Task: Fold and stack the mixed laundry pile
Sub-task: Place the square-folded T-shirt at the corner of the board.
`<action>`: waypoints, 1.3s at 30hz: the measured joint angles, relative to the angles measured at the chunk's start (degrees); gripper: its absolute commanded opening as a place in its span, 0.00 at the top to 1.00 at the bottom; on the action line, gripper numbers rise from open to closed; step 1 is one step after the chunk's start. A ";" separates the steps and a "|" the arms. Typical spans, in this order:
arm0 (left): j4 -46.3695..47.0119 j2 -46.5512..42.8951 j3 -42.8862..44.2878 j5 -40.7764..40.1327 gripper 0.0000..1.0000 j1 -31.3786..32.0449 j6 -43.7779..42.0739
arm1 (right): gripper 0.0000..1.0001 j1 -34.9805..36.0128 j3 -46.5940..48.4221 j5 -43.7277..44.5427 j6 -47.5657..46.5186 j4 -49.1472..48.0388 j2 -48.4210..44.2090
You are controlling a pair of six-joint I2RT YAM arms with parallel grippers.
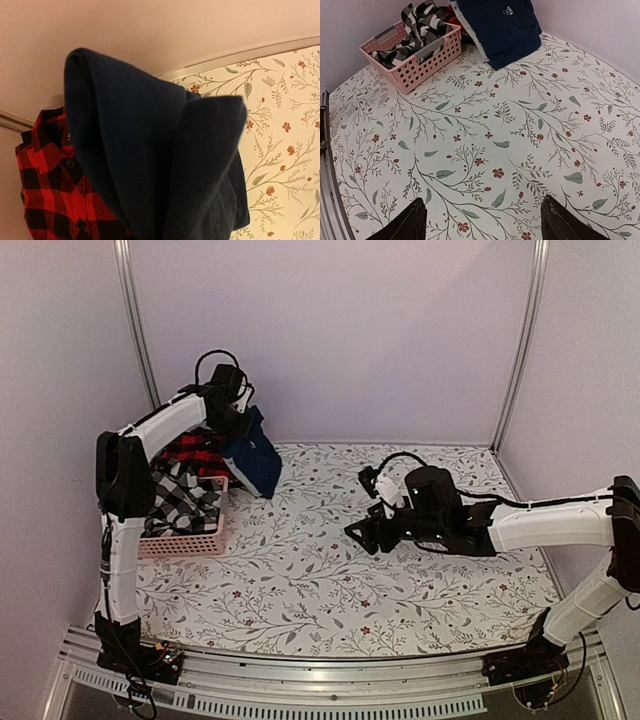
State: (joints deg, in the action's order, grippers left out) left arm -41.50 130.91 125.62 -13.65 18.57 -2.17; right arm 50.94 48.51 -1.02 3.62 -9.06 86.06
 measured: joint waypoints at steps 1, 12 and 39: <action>0.00 -0.07 -0.02 0.02 1.00 -0.46 -0.20 | 0.23 0.00 0.15 0.00 0.00 0.02 0.15; -1.05 -3.08 -0.13 3.56 1.00 -4.42 -1.49 | 0.22 -0.02 1.20 -0.02 -0.02 0.00 0.72; -0.46 2.56 2.43 20.09 0.93 -21.62 -1.77 | 0.22 -0.02 4.15 -0.83 -0.87 0.48 3.02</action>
State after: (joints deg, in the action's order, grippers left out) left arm -41.95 133.47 128.05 6.44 -3.05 -3.95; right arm 50.92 52.66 -1.85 2.74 -8.58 89.08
